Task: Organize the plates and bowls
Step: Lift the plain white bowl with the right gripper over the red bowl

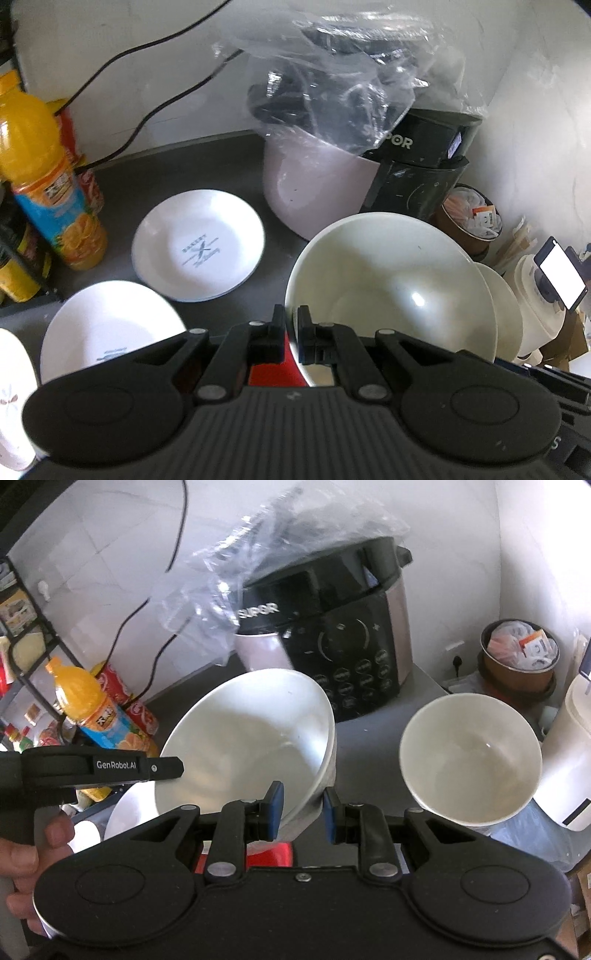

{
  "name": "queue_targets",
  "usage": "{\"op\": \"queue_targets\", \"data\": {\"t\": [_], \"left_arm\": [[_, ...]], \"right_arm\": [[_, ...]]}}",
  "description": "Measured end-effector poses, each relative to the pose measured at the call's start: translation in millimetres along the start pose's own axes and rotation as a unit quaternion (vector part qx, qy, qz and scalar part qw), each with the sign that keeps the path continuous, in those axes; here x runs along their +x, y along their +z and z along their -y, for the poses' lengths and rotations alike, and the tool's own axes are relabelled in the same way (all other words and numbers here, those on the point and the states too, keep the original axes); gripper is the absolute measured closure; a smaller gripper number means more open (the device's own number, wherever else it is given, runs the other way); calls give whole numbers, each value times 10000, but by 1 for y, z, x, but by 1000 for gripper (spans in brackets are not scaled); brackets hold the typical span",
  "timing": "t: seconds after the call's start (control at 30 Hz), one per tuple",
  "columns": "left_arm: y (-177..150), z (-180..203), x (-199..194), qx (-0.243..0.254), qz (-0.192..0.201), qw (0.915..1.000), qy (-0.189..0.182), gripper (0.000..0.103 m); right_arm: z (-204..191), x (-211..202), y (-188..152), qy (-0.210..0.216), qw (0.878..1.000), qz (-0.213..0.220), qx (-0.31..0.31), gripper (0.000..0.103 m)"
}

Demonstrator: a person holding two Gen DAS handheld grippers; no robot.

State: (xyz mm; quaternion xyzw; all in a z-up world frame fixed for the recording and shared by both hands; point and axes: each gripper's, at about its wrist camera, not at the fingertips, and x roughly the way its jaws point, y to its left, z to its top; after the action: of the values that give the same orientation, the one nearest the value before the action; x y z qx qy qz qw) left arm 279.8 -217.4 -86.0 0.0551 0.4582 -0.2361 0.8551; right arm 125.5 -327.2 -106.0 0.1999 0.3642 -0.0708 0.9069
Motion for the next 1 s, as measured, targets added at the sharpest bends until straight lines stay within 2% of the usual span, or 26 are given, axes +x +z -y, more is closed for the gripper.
{"op": "queue_targets", "data": {"t": [0.53, 1.0], "left_arm": [[-30, -54, -34, -540, -78, 9985, 64, 98], [-58, -84, -47, -800, -172, 9966, -37, 99]], "right_arm": [[-49, -7, -21, 159, 9981, -135, -576, 80], [-63, -6, -47, 140, 9969, -416, -659, 80]]}}
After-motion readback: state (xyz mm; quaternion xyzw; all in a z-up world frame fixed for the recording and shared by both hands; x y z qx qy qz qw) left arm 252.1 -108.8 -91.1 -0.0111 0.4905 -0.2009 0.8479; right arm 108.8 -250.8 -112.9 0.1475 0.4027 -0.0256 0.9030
